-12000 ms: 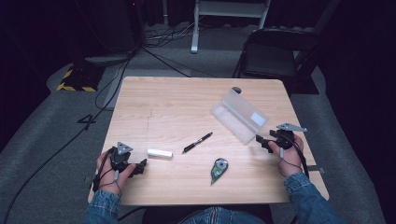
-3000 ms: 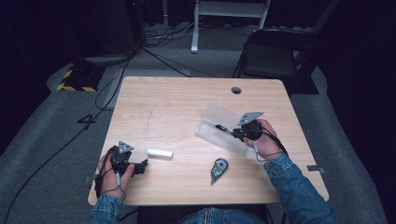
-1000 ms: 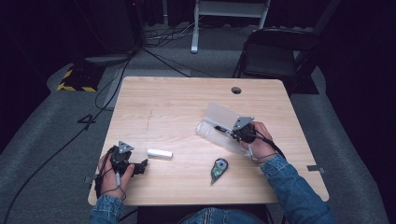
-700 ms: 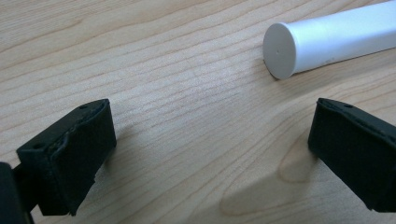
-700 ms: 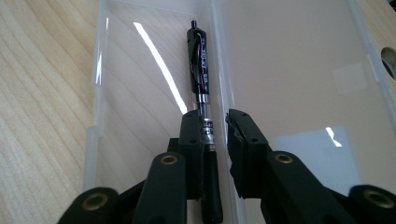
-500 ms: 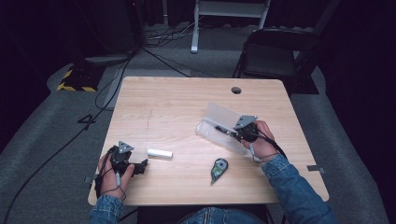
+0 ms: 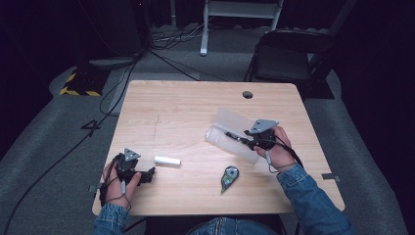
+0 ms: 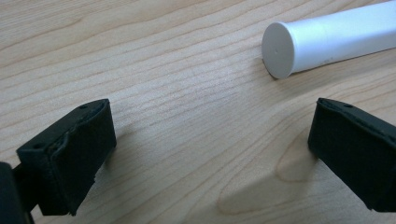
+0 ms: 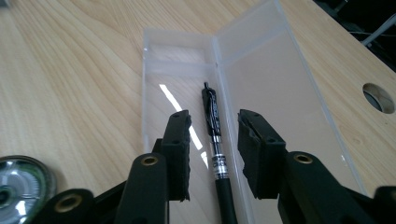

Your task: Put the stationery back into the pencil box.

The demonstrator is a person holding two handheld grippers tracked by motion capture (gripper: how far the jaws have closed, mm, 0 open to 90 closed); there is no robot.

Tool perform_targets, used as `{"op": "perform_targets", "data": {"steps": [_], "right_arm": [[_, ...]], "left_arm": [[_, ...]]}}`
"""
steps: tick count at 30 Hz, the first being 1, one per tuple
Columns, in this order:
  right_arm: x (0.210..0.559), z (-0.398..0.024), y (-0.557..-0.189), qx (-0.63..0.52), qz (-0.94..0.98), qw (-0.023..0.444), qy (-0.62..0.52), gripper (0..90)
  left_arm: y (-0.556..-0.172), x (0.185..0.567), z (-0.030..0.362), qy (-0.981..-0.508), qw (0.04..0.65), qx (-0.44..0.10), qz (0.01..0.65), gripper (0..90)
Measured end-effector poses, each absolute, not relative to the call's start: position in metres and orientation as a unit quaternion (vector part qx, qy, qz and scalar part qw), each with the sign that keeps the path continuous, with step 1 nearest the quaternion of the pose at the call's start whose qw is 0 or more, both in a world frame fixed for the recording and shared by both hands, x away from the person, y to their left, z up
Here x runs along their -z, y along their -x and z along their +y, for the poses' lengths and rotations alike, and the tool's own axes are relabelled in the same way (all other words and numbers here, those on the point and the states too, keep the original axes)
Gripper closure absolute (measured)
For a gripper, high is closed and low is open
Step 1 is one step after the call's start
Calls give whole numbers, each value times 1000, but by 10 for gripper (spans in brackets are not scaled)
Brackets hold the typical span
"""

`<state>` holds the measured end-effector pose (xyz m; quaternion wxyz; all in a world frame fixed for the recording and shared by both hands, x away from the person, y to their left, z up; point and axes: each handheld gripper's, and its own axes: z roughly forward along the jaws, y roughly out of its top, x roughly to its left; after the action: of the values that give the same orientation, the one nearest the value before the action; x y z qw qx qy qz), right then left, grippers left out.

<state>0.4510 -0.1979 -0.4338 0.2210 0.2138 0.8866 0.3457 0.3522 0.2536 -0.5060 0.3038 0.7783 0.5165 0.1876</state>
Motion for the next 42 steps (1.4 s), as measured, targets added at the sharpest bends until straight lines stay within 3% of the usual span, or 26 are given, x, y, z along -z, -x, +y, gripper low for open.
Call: {"op": "perform_targets", "data": {"steps": [7,17,27,42], "right_arm": [[422,-196,-434,-365,881,220,-204,619],[413,-195,-415,-399,874,184,-207,532],[418,-192,-399,-411,877,137,-209,399],[429,-175,-385,-388,905,100,-141,296]], "left_arm": [[-344,506,249,-777,305,-186,519,12],[-341,506,249,-783,305,-183,511,4],[-344,506,247,-779,305,-183,517,0],[-345,506,246,-780,305,-184,514,0]]}}
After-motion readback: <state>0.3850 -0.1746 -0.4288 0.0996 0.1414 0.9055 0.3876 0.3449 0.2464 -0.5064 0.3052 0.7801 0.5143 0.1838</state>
